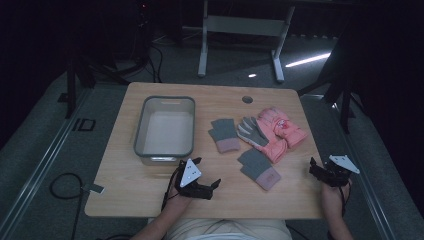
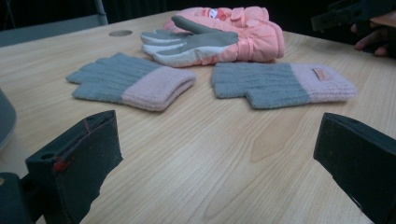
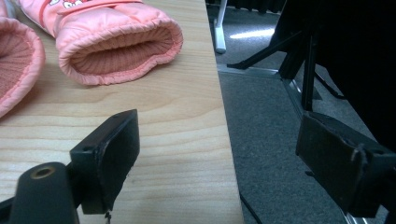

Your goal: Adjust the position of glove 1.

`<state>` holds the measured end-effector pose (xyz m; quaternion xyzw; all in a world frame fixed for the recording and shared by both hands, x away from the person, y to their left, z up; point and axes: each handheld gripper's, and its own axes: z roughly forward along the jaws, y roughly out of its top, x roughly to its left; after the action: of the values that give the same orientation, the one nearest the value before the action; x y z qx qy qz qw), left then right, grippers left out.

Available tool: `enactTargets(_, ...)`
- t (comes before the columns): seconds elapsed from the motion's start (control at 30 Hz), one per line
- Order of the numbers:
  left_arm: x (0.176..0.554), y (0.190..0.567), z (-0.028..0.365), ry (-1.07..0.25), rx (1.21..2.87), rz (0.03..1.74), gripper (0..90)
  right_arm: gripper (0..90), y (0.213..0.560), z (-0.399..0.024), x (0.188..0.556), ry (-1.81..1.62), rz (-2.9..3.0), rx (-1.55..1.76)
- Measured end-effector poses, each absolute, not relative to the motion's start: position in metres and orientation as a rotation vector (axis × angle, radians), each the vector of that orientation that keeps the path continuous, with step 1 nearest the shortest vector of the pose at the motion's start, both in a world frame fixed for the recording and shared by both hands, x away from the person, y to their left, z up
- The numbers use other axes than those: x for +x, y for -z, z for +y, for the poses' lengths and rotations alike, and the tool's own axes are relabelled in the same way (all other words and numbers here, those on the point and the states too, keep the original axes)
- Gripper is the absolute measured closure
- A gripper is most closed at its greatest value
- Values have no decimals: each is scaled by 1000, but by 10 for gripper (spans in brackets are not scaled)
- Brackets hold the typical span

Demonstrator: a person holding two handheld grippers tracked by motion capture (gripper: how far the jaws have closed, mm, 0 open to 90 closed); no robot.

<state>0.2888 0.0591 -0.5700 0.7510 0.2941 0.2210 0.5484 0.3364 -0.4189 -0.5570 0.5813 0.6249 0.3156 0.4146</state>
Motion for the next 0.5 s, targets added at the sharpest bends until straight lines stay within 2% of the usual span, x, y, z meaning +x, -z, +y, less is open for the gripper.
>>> enactTargets(0.5, 287, 570, 58, -540, 1786, 684, 3, 146, 557, -419, 340, -774, 1611, 1476)
